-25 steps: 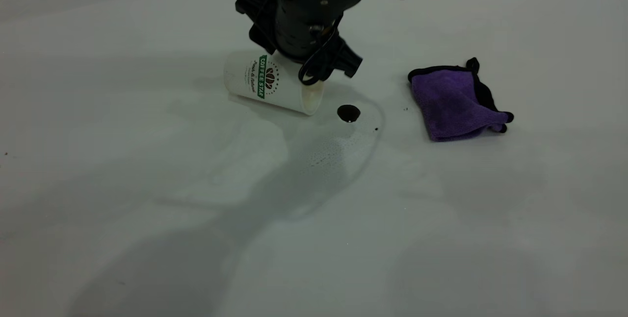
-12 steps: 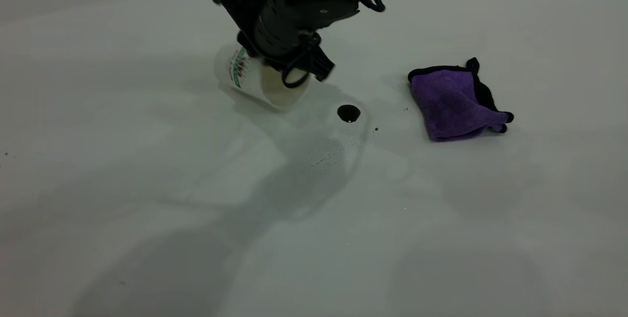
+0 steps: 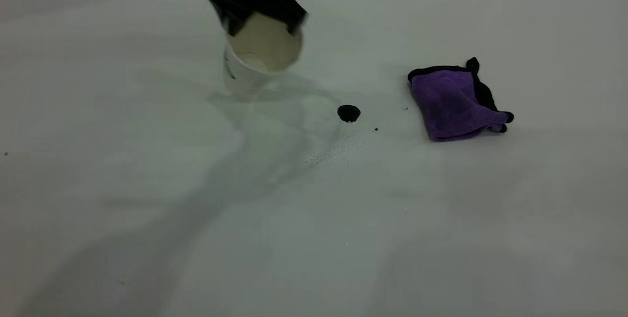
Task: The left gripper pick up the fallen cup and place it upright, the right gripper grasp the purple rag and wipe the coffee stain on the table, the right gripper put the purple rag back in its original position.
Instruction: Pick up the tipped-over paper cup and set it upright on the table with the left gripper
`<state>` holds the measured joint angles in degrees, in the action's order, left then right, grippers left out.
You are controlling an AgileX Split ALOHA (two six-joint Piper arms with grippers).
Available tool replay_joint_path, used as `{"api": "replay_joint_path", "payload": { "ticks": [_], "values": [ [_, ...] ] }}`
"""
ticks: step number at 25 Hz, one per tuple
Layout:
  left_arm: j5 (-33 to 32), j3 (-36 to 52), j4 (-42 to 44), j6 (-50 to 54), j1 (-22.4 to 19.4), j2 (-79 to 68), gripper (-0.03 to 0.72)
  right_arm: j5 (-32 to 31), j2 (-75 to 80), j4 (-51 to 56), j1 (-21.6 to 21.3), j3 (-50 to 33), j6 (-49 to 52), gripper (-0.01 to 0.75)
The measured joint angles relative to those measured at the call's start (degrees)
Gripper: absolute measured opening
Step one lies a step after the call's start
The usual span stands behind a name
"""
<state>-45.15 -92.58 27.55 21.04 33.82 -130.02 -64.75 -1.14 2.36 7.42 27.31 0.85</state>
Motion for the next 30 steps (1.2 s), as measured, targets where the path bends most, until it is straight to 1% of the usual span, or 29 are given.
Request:
{"api": "replay_joint_path", "payload": {
  "ticks": [4, 7, 9, 11, 14, 30],
  "values": [
    [0.2, -1.1, -14.8, -14.1, -6.8, 0.5, -0.003, 0.0, 0.0, 0.0, 0.0, 0.0, 0.0, 0.47],
    [1.3, -1.3, -23.7, -22.4, -11.1, 0.5, -0.003, 0.0, 0.0, 0.0, 0.0, 0.0, 0.0, 0.47],
    [2.2, -1.3, -27.5, -26.9, -13.4, 0.4, -0.003, 0.0, 0.0, 0.0, 0.0, 0.0, 0.0, 0.47],
    [3.2, -1.4, -29.8, -29.7, -14.8, -0.2, -0.003, 0.0, 0.0, 0.0, 0.0, 0.0, 0.0, 0.47],
    [4.3, -1.5, -31.2, -31.9, -15.8, -1.4, -0.003, 0.0, 0.0, 0.0, 0.0, 0.0, 0.0, 0.47],
    [7.4, -1.8, -31.7, -32.4, -15.8, -4.2, 0.004, 0.0, 0.0, 0.0, 0.0, 0.0, 0.0, 0.47]
  ]
}}
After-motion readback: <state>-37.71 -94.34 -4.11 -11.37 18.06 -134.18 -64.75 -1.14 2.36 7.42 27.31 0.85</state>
